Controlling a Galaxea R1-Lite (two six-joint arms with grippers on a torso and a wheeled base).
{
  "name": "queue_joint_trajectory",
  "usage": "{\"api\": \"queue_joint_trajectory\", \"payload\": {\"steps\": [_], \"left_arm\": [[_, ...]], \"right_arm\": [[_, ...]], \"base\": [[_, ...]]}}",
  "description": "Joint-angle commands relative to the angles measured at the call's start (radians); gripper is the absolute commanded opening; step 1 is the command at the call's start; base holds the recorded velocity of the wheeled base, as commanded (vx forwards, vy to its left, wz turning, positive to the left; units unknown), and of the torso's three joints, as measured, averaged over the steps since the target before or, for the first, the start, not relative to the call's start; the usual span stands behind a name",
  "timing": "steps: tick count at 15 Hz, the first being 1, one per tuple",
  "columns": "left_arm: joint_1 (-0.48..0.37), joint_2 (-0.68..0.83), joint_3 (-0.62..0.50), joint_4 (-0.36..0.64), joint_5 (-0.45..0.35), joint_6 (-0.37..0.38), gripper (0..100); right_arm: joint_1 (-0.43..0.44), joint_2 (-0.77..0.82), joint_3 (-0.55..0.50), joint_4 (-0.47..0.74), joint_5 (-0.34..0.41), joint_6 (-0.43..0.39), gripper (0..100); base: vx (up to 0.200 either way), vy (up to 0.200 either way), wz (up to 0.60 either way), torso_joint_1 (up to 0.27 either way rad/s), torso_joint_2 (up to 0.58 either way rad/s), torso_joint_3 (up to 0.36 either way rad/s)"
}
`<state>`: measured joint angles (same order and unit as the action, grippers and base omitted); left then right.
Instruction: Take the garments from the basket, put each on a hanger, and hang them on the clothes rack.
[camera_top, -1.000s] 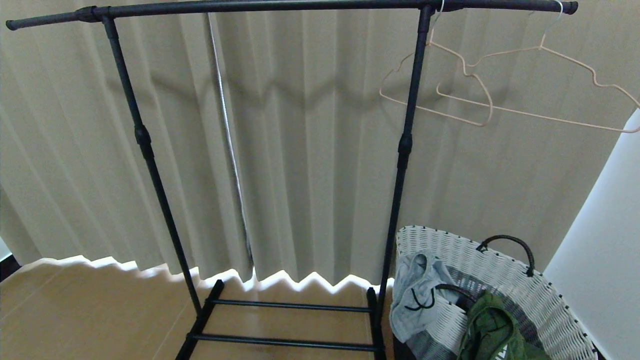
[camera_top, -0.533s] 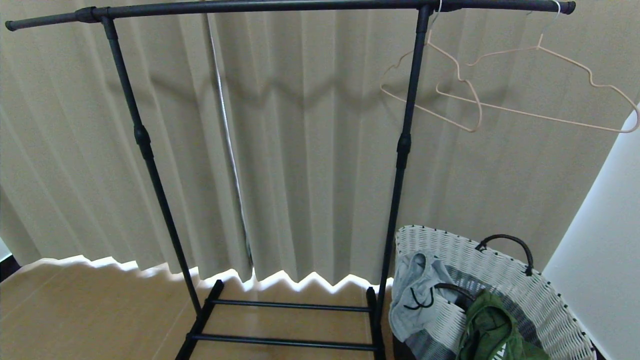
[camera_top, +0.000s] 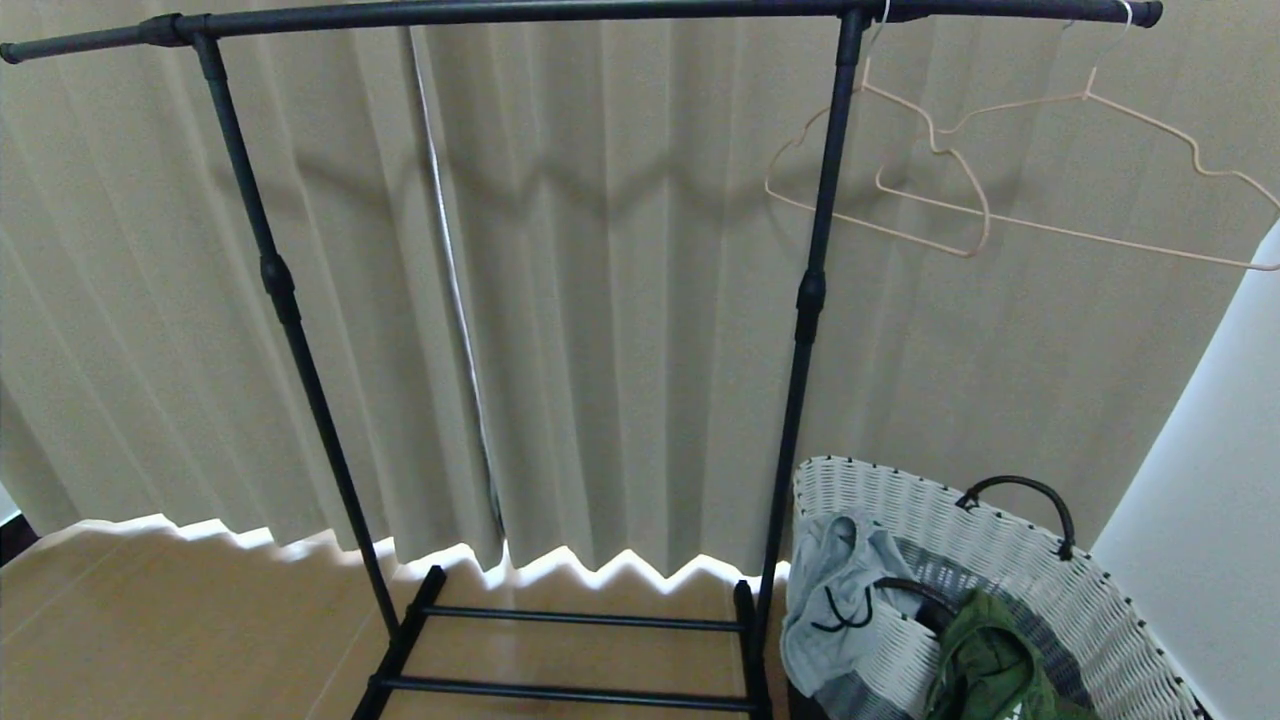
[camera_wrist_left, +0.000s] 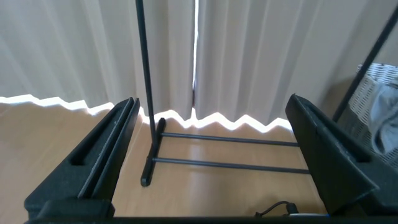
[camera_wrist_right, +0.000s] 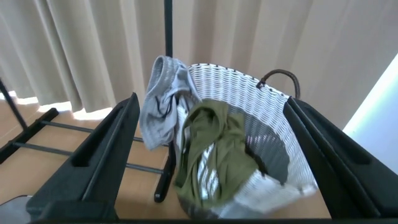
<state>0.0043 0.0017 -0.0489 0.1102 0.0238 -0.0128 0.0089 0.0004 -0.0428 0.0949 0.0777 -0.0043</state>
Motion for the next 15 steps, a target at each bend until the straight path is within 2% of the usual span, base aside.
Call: {"api": "queue_joint_trajectory", "payload": {"steps": [1, 2, 7, 9, 10, 13, 15], "left_arm": [[0.000, 0.000, 0.000, 0.000, 0.001, -0.001, 100], [0.000, 0.000, 0.000, -0.001, -0.001, 0.000, 100], [0.000, 0.000, -0.002, -0.001, -0.002, -0.003, 100], [0.000, 0.000, -0.002, 0.000, -0.004, -0.003, 100], [0.000, 0.000, -0.002, 0.000, -0.004, -0.003, 100], [0.000, 0.000, -0.002, -0.001, -0.002, -0.006, 100], [0.000, 0.000, -0.002, -0.001, -0.001, -0.004, 100]], "right_arm": [[0.000, 0.000, 0.000, 0.000, 0.001, 0.000, 100], [0.000, 0.000, 0.001, 0.000, 0.001, -0.003, 100], [0.000, 0.000, -0.006, -0.001, -0.002, -0.005, 100], [0.008, 0.029, -0.077, 0.014, 0.002, -0.051, 100], [0.036, 0.135, -0.151, 0.052, -0.002, -0.118, 100], [0.042, 0.506, -0.223, 0.074, -0.033, -0.250, 100], [0.032, 0.727, -0.227, 0.069, -0.153, -0.375, 100]], "base": [[0.200, 0.000, 0.00, 0.002, 0.00, -0.002], [0.200, 0.000, 0.00, 0.002, 0.00, 0.002], [0.000, 0.000, 0.00, 0.000, 0.00, 0.000], [0.000, 0.000, 0.00, 0.000, 0.00, 0.000], [0.000, 0.000, 0.00, 0.000, 0.00, 0.000], [0.000, 0.000, 0.00, 0.000, 0.00, 0.000], [0.000, 0.000, 0.00, 0.000, 0.00, 0.000]]}}
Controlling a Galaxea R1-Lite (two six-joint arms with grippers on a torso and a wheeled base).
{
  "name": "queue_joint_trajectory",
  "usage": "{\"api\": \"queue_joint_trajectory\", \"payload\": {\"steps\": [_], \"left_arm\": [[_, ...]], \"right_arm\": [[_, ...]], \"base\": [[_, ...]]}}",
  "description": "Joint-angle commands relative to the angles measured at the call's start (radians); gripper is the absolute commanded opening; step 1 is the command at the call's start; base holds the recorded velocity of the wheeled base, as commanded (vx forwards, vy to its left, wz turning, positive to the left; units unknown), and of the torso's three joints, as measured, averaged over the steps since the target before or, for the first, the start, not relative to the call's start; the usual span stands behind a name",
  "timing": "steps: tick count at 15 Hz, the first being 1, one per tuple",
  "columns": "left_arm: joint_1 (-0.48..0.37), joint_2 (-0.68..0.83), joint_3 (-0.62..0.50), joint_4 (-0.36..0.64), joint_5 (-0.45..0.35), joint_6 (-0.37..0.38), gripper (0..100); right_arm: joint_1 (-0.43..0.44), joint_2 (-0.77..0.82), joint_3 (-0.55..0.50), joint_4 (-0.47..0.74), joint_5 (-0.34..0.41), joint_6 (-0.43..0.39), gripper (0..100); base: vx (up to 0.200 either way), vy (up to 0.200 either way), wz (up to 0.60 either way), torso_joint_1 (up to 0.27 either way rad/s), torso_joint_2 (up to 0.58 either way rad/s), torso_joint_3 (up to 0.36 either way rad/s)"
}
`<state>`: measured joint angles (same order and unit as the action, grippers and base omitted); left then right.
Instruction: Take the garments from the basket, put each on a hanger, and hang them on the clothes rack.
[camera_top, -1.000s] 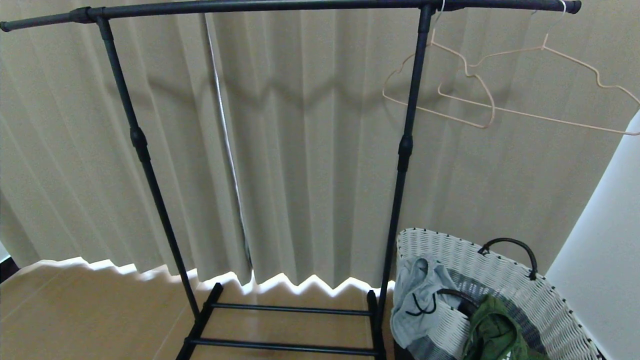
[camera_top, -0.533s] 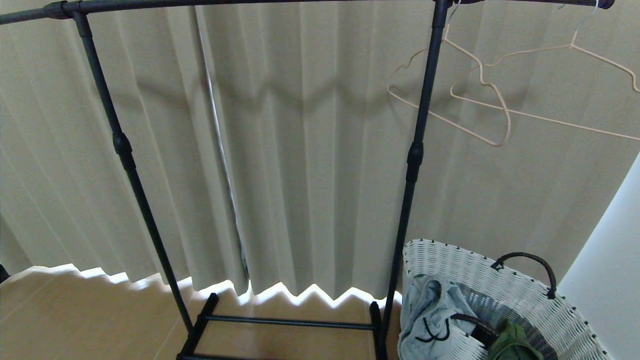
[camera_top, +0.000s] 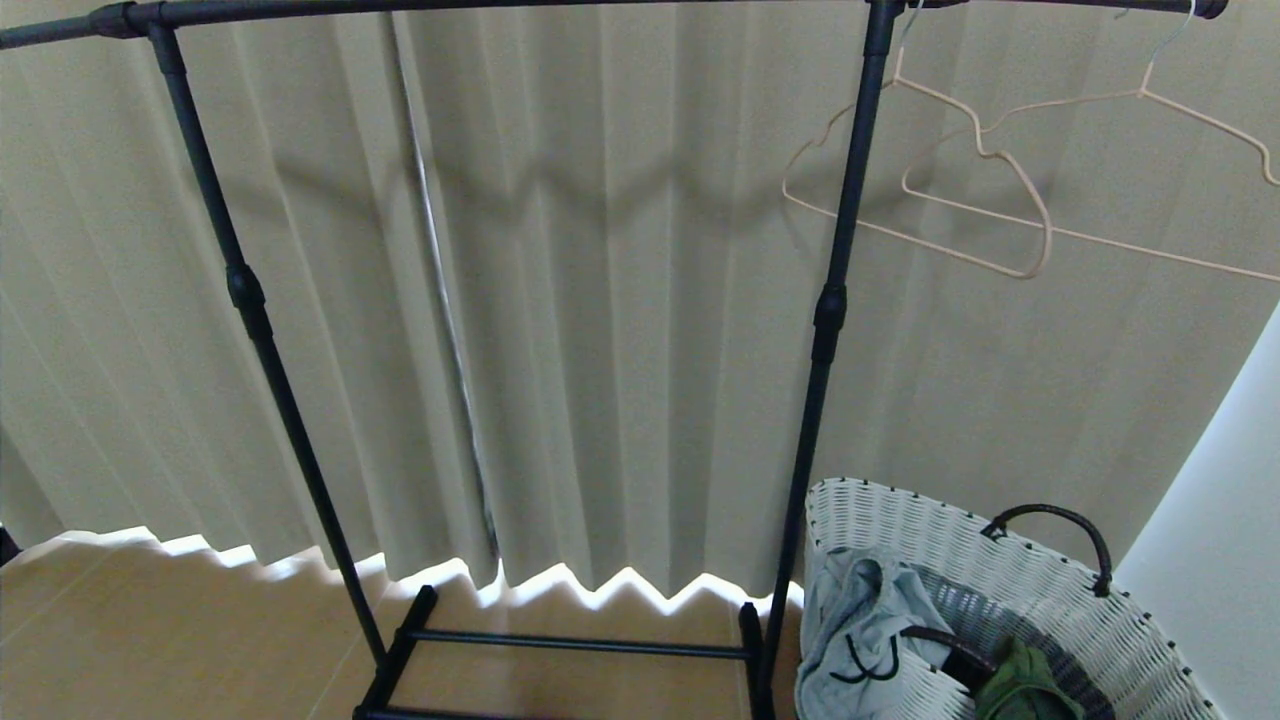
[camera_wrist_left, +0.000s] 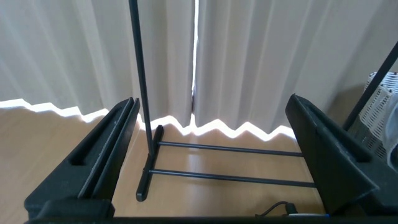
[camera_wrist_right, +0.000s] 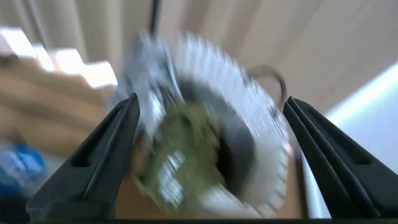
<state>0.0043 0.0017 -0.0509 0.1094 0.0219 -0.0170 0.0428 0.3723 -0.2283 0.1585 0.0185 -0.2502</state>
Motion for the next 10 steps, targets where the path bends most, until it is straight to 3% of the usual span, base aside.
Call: {"api": "queue_joint_trajectory", "payload": {"steps": [1, 4, 8, 10], "left_arm": [[0.000, 0.000, 0.000, 0.001, 0.001, 0.000, 100], [0.000, 0.000, 0.000, 0.001, 0.000, -0.001, 100], [0.000, 0.000, 0.002, 0.000, 0.004, -0.003, 100], [0.000, 0.000, 0.002, 0.000, 0.004, -0.003, 100]], "right_arm": [[-0.001, 0.431, -0.043, 0.004, -0.160, -0.208, 100], [-0.001, 0.608, -0.039, -0.024, -0.196, -0.347, 100], [-0.001, 0.892, -0.031, -0.146, -0.193, -0.354, 100], [-0.001, 1.060, 0.021, -0.286, -0.189, -0.354, 100]], "base": [[0.000, 0.000, 0.00, 0.000, 0.00, 0.000], [0.000, 0.000, 0.00, 0.000, 0.00, 0.000], [0.000, 0.000, 0.00, 0.000, 0.00, 0.000], [0.000, 0.000, 0.00, 0.000, 0.00, 0.000]]}}
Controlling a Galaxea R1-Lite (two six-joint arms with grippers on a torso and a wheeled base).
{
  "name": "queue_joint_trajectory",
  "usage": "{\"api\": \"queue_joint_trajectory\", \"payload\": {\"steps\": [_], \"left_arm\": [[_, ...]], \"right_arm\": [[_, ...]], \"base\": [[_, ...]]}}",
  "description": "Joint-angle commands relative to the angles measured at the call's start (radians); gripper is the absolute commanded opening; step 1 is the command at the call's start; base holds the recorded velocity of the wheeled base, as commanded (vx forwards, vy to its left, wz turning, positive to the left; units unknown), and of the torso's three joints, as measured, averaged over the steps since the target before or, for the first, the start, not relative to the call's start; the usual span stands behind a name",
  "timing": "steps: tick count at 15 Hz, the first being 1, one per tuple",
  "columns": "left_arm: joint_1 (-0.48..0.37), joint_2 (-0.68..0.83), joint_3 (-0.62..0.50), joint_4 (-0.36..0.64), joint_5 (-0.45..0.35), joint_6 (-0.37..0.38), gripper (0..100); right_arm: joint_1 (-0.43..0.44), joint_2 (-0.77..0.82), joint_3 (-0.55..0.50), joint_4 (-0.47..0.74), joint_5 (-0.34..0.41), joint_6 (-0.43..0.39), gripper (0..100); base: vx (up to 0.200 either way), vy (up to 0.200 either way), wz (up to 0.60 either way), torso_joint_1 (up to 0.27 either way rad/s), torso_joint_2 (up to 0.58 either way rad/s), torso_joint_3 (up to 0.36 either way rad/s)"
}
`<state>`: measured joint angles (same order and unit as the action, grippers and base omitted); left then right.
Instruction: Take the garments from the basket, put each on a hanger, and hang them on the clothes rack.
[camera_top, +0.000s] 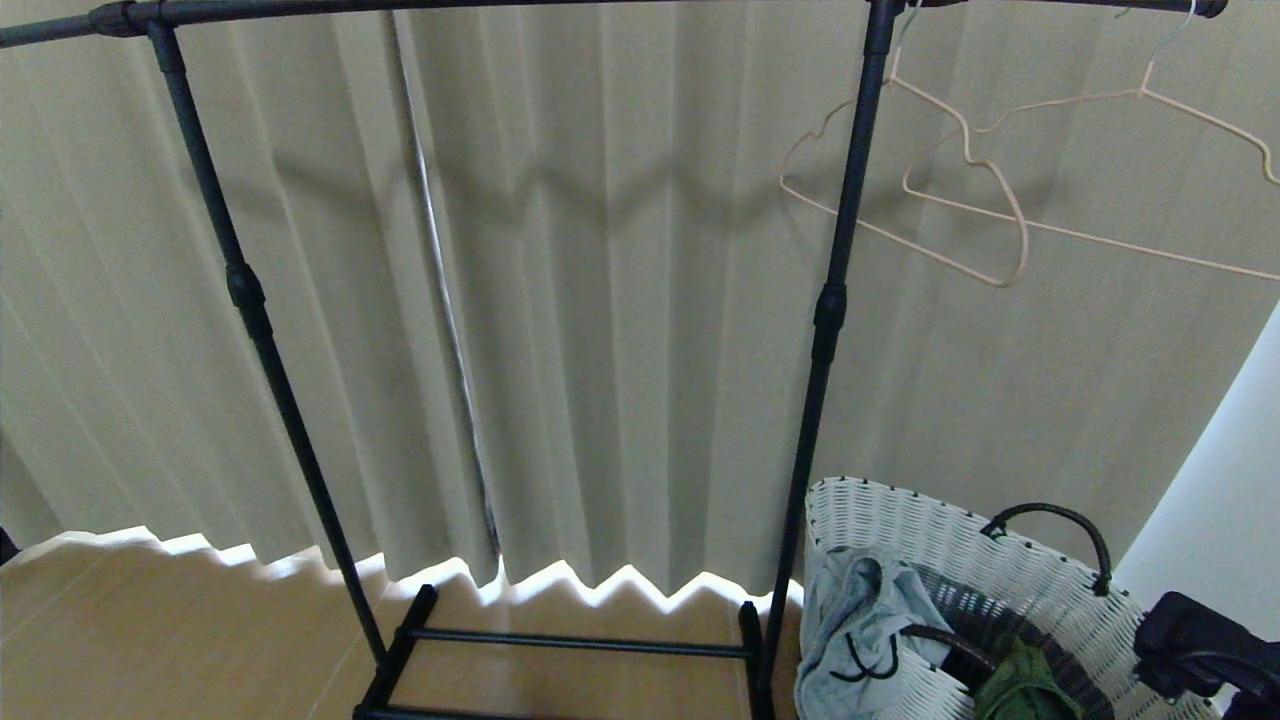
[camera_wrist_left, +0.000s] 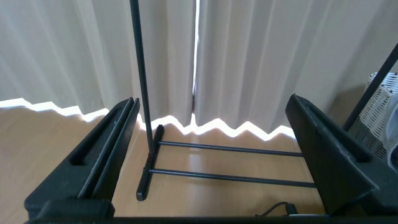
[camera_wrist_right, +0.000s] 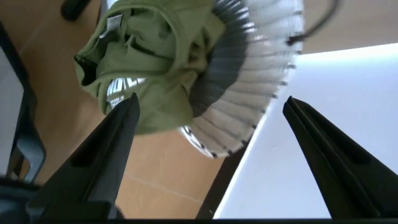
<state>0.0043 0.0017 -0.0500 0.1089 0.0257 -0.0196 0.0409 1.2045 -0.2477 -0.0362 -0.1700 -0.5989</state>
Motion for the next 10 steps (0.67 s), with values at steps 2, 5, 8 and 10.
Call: {"api": "queue_joint_trajectory", "payload": {"steps": [2, 5, 8, 10], "left_arm": [[0.000, 0.000, -0.001, 0.000, 0.000, -0.002, 100], [0.000, 0.000, 0.001, 0.000, 0.000, 0.000, 100], [0.000, 0.000, 0.001, 0.000, 0.000, 0.000, 100], [0.000, 0.000, 0.001, 0.002, 0.000, 0.000, 100]], "right_arm": [[0.001, 0.348, 0.076, -0.241, 0.000, -0.005, 100], [-0.022, 0.481, 0.085, -0.399, -0.006, -0.007, 100], [-0.101, 0.604, 0.062, -0.527, -0.008, -0.012, 100], [-0.147, 0.662, 0.061, -0.625, -0.008, -0.035, 100]], "base": [[0.000, 0.000, 0.00, 0.000, 0.00, 0.000], [0.000, 0.000, 0.00, 0.000, 0.00, 0.000], [0.000, 0.000, 0.00, 0.000, 0.00, 0.000], [0.000, 0.000, 0.00, 0.000, 0.00, 0.000]]}}
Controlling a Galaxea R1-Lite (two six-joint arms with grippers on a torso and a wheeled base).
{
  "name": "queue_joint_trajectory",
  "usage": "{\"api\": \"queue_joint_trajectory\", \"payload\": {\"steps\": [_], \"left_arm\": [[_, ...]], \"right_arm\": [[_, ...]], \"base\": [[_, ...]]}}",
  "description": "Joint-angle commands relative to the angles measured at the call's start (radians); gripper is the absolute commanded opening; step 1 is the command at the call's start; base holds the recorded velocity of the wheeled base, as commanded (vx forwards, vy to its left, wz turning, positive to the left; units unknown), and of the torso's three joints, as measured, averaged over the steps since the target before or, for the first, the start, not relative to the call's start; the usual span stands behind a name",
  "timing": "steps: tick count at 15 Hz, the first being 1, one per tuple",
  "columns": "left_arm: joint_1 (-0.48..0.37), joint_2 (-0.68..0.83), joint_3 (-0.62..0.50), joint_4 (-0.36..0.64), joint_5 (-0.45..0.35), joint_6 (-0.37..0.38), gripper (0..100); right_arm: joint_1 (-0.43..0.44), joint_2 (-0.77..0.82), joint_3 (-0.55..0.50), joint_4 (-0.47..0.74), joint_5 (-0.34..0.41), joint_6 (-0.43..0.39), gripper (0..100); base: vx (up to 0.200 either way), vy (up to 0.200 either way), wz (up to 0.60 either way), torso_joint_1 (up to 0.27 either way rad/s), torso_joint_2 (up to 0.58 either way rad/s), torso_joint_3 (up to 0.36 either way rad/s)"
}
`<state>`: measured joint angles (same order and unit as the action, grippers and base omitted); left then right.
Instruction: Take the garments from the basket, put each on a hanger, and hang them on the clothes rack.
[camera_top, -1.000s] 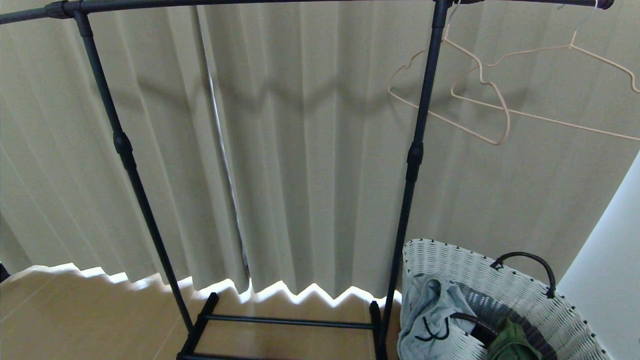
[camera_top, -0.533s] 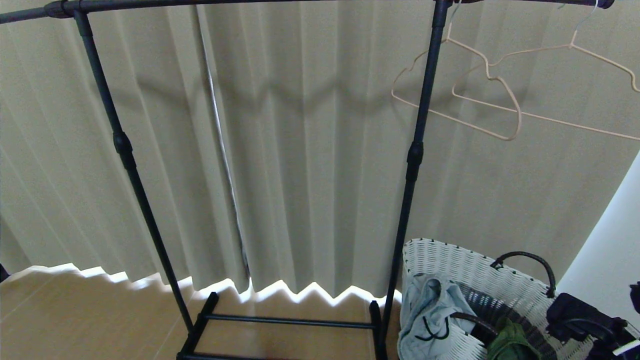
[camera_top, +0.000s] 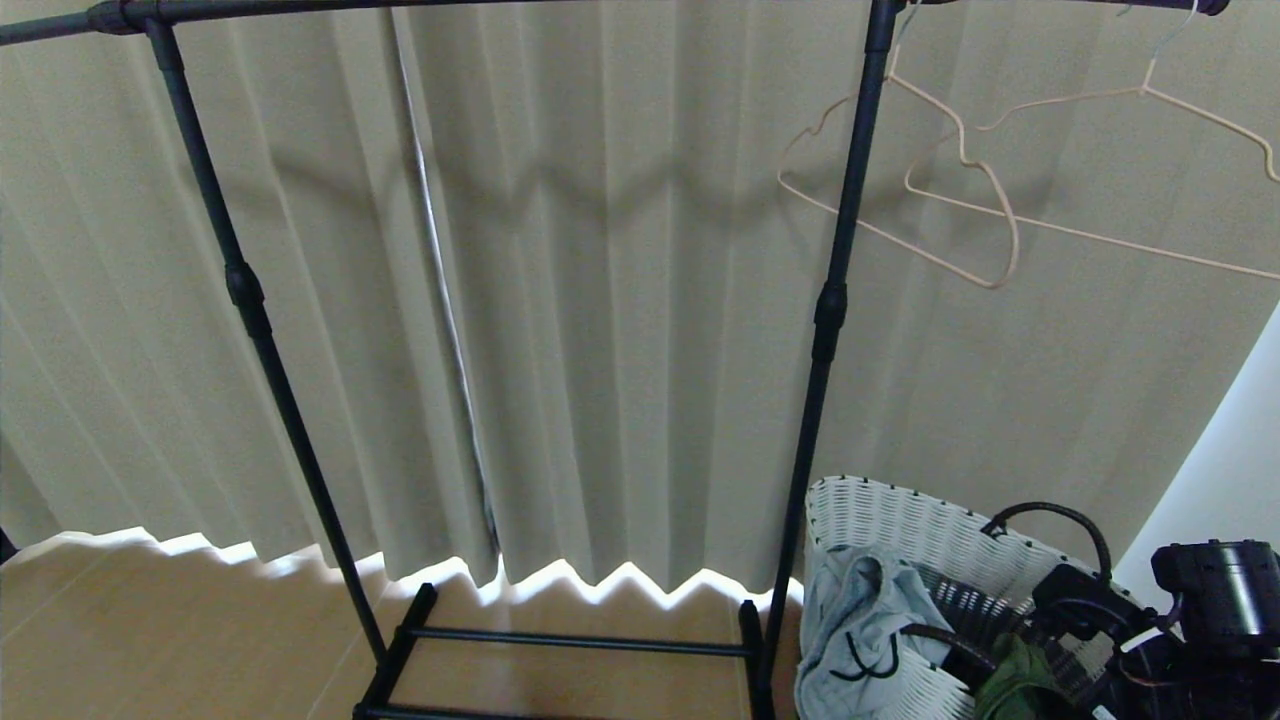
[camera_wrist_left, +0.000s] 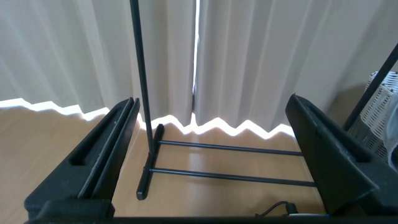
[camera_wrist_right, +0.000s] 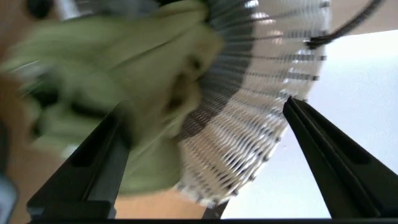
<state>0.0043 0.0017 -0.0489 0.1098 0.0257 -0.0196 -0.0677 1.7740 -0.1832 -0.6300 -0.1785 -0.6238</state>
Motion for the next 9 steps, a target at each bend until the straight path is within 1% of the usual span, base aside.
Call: {"api": "queue_joint_trajectory", "payload": {"steps": [1, 4, 5, 7, 9], "left_arm": [[0.000, 0.000, 0.000, -0.001, 0.000, 0.000, 100], [0.000, 0.000, 0.000, 0.001, 0.000, 0.000, 100], [0.000, 0.000, -0.002, -0.001, 0.000, 0.000, 100], [0.000, 0.000, 0.000, -0.001, 0.000, 0.000, 100], [0.000, 0.000, -0.002, -0.001, 0.000, -0.002, 100]], "right_arm": [[-0.044, 0.114, -0.001, -0.073, 0.004, -0.016, 100], [-0.044, 0.147, 0.011, -0.186, 0.010, -0.017, 100], [-0.044, 0.147, 0.010, -0.203, 0.019, -0.016, 0], [-0.044, 0.147, 0.008, -0.208, 0.042, -0.017, 0], [-0.044, 0.136, 0.014, -0.232, 0.047, -0.014, 0]], "base": [[0.000, 0.000, 0.00, 0.000, 0.00, 0.000], [0.000, 0.000, 0.00, 0.000, 0.00, 0.000], [0.000, 0.000, 0.00, 0.000, 0.00, 0.000], [0.000, 0.000, 0.00, 0.000, 0.00, 0.000], [0.000, 0.000, 0.00, 0.000, 0.00, 0.000]]}}
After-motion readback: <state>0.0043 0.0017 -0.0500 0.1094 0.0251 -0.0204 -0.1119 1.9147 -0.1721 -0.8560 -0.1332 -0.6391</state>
